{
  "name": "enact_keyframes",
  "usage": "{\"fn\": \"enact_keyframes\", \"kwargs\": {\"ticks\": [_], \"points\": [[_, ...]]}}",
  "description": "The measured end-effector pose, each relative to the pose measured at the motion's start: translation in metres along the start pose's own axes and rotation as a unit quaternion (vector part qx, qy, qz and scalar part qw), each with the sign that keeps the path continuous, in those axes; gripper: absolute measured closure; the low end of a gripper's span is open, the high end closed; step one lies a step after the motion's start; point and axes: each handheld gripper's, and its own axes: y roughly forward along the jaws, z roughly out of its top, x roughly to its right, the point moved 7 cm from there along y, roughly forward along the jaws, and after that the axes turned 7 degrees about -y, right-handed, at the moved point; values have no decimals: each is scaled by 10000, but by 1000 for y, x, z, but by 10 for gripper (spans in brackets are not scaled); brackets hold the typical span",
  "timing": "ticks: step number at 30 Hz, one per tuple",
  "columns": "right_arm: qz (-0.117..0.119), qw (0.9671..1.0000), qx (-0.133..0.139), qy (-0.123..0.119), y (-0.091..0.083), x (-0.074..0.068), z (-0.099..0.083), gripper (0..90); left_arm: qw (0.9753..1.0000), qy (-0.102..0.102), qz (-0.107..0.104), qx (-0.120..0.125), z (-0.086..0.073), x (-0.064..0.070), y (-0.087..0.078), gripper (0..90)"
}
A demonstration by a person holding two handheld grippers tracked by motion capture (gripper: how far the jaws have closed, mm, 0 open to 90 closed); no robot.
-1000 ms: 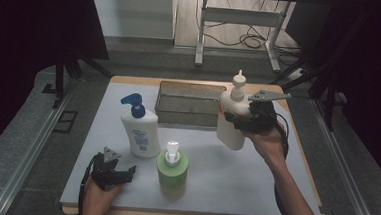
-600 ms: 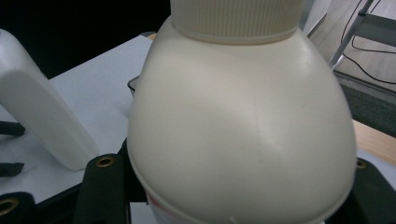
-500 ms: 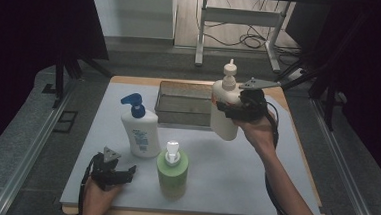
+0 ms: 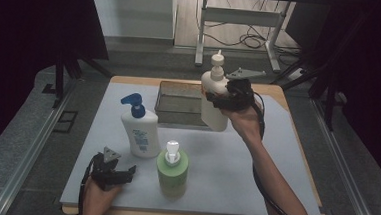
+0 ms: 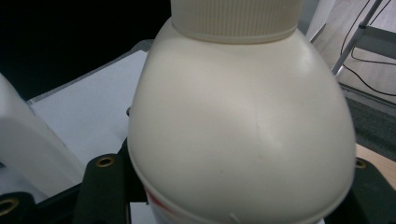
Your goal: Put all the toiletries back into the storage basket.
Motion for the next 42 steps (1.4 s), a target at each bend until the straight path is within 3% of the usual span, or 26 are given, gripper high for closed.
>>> {"fn": "enact_keyframes", "kwargs": {"ticks": [15,42], "points": [[20,10000,87,-37,33,-4,22,397,10000,-2,-4,-4,0,0,0,124],[5,9999,115,-81,86,-7,47,397,10000,-15,-12,-4,0,0,0,123]]}}
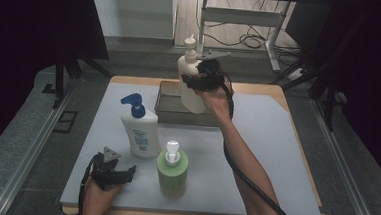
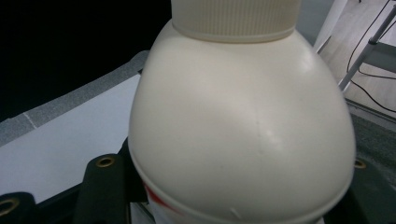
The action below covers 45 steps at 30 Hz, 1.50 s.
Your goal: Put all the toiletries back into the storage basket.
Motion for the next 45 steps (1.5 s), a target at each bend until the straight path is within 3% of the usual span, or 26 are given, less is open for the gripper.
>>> {"fn": "enact_keyframes", "kwargs": {"ticks": [25,45], "points": [[5,9999,-91,-144,68,-17,9,398,10000,-1,6,-1,0,0,0,123],[77,9997,-208,-80,88,-25,-13,397,10000,-9,5,-15,0,0,0,123]]}}
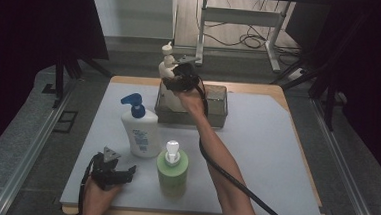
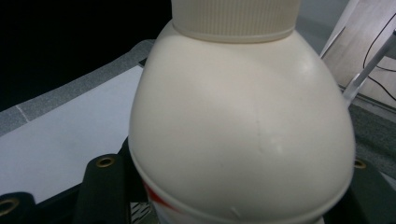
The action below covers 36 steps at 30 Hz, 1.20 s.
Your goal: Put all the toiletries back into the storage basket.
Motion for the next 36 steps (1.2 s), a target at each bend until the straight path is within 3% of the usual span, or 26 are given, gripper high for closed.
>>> {"fn": "enact_keyframes", "kwargs": {"ticks": [10,36], "points": [[38,10000,-86,-12,-3,-7,-9,396,10000,2,1,3,0,0,0,123],[105,9991,-366,166,-10,-7,-36,394,10000,3,0,-1,0,0,0,123]]}}
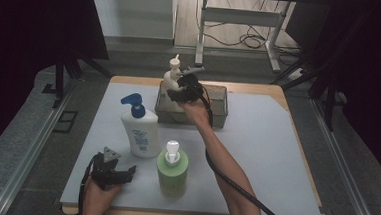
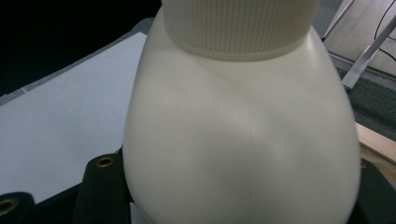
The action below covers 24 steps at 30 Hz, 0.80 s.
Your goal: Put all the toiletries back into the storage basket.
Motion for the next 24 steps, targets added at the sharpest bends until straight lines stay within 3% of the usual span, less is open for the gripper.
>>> {"fn": "enact_keyframes", "kwargs": {"ticks": [24], "points": [[136,9999,-59,52,6,1,-11,347,10000,4,-6,-9,0,0,0,123]]}}
